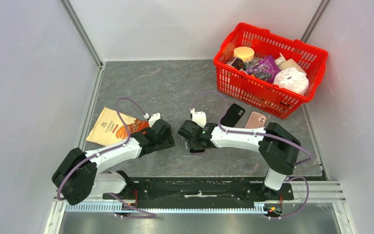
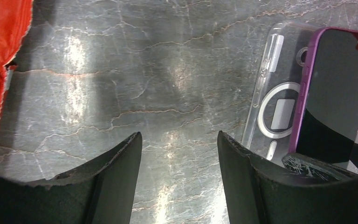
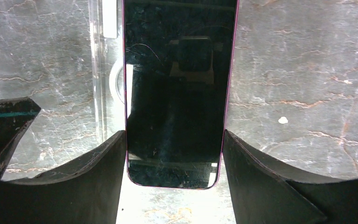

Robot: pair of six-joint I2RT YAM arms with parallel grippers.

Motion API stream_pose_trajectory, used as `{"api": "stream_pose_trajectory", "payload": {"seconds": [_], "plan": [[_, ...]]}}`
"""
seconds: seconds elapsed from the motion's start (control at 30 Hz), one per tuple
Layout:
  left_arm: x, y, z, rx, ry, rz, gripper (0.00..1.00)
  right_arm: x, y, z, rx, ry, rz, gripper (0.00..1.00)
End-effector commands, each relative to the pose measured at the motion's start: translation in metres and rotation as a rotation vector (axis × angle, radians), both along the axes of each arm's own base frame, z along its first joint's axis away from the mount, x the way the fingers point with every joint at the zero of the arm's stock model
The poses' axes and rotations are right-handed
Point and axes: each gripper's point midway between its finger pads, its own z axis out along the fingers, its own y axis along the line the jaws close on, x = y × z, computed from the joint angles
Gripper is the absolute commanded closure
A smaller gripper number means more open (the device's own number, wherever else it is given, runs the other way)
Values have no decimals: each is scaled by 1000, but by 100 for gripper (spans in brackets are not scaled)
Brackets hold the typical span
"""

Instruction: Put the phone into the phone case

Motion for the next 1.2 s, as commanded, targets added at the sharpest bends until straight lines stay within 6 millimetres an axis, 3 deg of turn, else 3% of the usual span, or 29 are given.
{"api": "stream_pose_trajectory", "payload": {"seconds": [0.0,0.2,0.37,0.6,0.7,0.97,1.17], "plan": [[2,9,4,-13,-25,55,33,13,26,18,58,-47,-7,23],[2,4,1,-30,-19,37,33,8,32,12,66,-26,14,4],[6,-6,0,-53,-10,18,33,6,31,18,84,-29,24,3],[15,-19,-2,-57,3,-1,37,24,-19,25,115,-24,-61,3],[18,-25,-7,-63,14,-8,43,31,-29,24,169,-4,-60,6],[24,-39,-15,-69,38,-31,54,40,-10,19,291,20,-6,20],[23,-48,-18,-73,48,-53,58,44,-9,8,277,28,-12,26]]}}
